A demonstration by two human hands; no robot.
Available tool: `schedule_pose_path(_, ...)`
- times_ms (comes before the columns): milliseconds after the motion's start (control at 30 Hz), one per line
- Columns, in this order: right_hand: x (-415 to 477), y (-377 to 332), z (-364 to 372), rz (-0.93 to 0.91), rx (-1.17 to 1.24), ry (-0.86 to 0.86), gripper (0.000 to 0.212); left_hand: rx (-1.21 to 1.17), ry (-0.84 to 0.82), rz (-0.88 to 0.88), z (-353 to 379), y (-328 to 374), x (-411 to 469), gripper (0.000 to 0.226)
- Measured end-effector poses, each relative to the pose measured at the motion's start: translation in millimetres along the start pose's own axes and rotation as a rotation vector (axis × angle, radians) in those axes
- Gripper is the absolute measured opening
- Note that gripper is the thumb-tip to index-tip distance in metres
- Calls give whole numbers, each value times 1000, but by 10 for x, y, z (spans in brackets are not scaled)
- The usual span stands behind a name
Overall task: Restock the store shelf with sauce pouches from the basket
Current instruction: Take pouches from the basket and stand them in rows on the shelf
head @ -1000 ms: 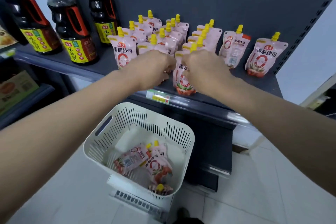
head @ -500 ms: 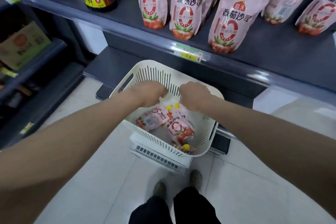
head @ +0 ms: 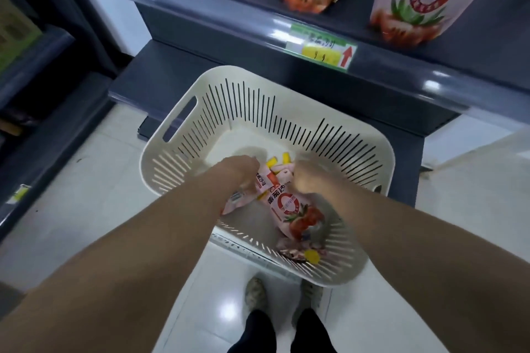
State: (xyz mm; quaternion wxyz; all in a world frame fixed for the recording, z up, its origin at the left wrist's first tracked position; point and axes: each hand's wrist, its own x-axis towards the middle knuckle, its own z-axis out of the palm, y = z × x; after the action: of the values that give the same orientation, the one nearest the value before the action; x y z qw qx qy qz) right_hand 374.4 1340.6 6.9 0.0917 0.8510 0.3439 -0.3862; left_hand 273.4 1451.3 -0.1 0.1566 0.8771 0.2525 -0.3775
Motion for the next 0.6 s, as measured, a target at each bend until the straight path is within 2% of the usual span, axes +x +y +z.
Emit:
schedule_pose_path(100, 158, -5, 64, -7, 67, -46, 41, 77, 41, -15, 199, 29, 137, 63)
schedule_pose_path(167, 192, -1, 42, -45, 106, -105, 56, 134, 70, -8, 300, 26, 204, 88)
schedule_pose_path(233, 205, -6, 3, -74, 128, -153, 68, 198, 66, -2, 329, 32, 233, 101)
schedule_pose_path(333, 181, 2, -16, -49, 122, -172, 68, 264, 60, -9, 348, 65, 270, 103)
schedule_pose_path(500, 139, 12, -71, 3, 127, -110, 32, 263, 70, -70, 339, 90, 283, 93)
schedule_pose_path(600, 158, 12, -109, 35, 183, -27, 42, 194, 72, -114, 323, 49, 315, 84)
